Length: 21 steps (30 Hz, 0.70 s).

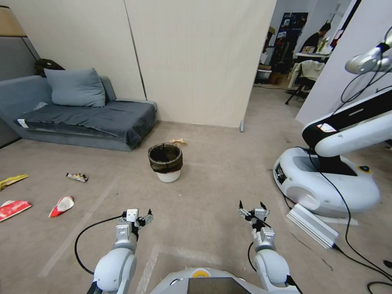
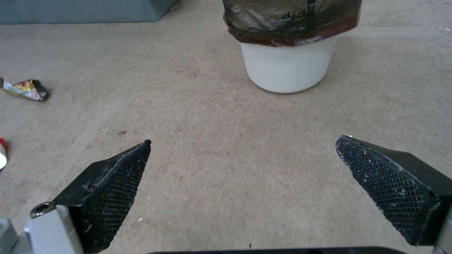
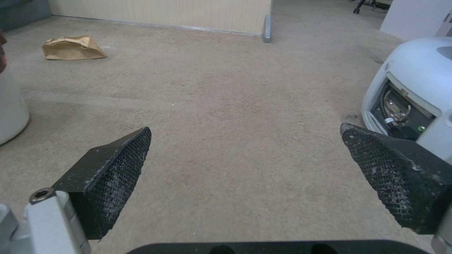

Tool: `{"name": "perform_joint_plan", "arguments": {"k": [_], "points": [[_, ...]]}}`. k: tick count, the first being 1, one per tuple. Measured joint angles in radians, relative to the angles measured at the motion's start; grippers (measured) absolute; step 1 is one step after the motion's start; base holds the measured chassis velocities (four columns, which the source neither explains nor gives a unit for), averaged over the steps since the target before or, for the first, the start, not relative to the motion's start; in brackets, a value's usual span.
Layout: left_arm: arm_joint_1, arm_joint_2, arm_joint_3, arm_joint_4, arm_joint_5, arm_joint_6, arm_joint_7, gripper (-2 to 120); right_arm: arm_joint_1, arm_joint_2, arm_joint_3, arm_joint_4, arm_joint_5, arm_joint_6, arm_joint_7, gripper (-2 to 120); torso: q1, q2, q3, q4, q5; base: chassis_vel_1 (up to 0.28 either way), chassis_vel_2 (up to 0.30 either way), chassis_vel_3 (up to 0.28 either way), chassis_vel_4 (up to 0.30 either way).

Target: Pick up the trash bin, then pick up the garbage from the floor and place it into the trash bin.

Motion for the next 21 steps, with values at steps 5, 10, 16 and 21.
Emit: {"name": "perform_joint_plan", "arguments": {"k": [5,10,16,21], "points": [[0.002,0.0,0.0,0.0,0.0,-0.002,0.001,100,0.001,0.004,-0.001,-0.002,0.0,0.002,0.0,100,0.0,0.0,0.0,-0.0001,-0.0003,-0.147,0.145,0.146,-0.147],[0.002,0.0,-0.001,0.0,0.0,-0.002,0.001,100,0.001,0.004,-0.001,-0.002,0.0,0.002,0.0,100,0.0,0.0,0.0,0.0,-0.0003,-0.159,0.163,0.172,-0.167],[0.002,0.0,-0.001,0.0,0.0,-0.003,0.001,100,0.002,0.005,-0.001,-0.002,-0.001,0.003,0.001,100,0.0,0.0,0.0,-0.0001,-0.0003,-0.174,0.169,0.168,-0.171],[0.002,0.0,-0.001,0.0,0.0,-0.003,0.001,100,0.002,0.005,-0.002,-0.002,-0.001,0.003,0.001,100,0.0,0.0,0.0,-0.0002,-0.0001,-0.145,0.142,0.156,-0.147]]}}
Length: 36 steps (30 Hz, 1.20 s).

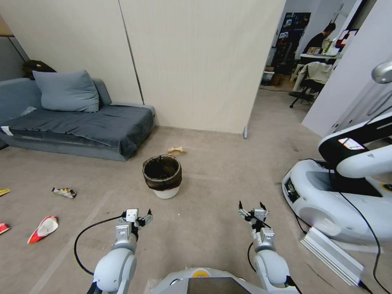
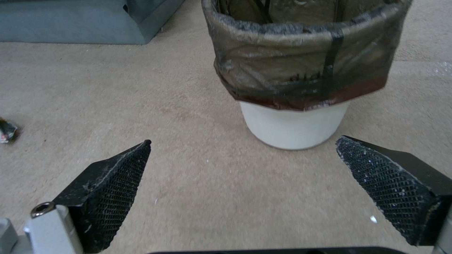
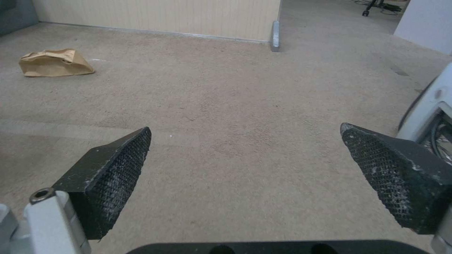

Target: Pick up the trash bin, then pick up the garbage from the floor and place it into the trash bin.

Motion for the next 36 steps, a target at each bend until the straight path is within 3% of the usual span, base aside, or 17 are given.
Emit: {"name": "perform_joint_plan", "arguments": {"k": [36], "points": [[0.0,0.0,0.0,0.0,0.0,0.0,0.0,100,-0.001,0.0,0.0,0.0,0.0,0.0,0.001,100,0.0,0.0,0.0,0.0001,-0.0001,-0.008,0.008,0.008,-0.006]]}}
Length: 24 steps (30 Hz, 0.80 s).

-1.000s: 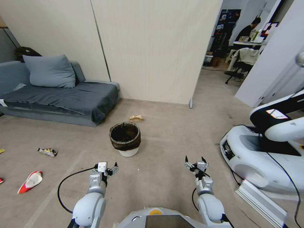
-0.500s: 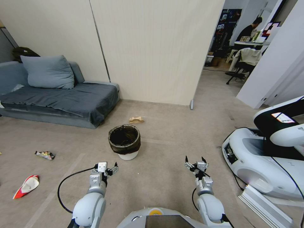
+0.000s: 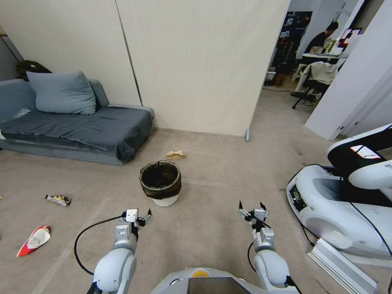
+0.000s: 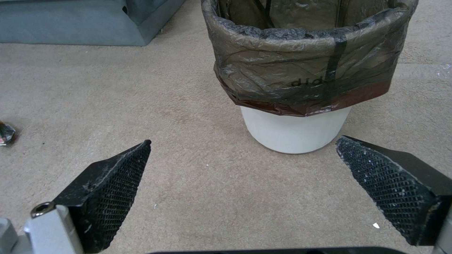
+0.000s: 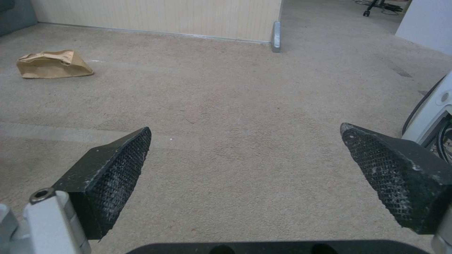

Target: Pick up the trash bin, then pick up the garbage from the floor and place it into the trash bin.

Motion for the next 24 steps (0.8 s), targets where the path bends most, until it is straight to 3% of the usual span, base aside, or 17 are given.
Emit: {"name": "perform_joint_plan", "arguments": {"k": [24], "points": [[0.0,0.0,0.0,0.0,0.0,0.0,0.0,100,0.0,0.0,0.0,0.0,0.0,0.0,0.0,100,0.0,0.0,0.0,0.0,0.0,0.0,0.0,0.0,0.0]]}}
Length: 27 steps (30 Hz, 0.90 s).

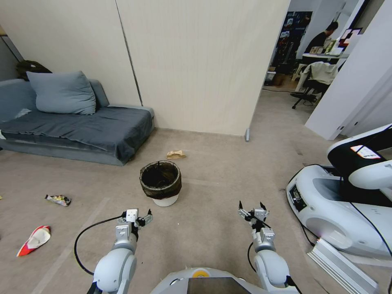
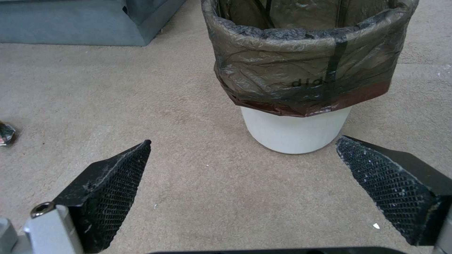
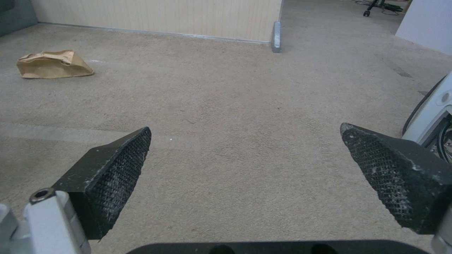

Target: Pick up the trash bin, then pick up the garbage from the floor and place it into the trash bin.

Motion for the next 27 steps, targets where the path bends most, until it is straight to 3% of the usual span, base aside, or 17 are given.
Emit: {"name": "perform_joint_plan", "arguments": {"k": [8,27], "points": [[0.0,0.0,0.0,0.0,0.0,0.0,0.0,100,0.0,0.0,0.0,0.0,0.0,0.0,0.0,100,0.0,0.0,0.0,-0.0001,0.0,-0.081,0.089,0.082,-0.072],[0.0,0.0,0.0,0.0,0.0,0.0,0.0,100,0.0,0.0,0.0,0.0,0.0,0.0,0.0,100,0.0,0.0,0.0,0.0002,-0.0002,-0.16,0.166,0.166,-0.169]]}}
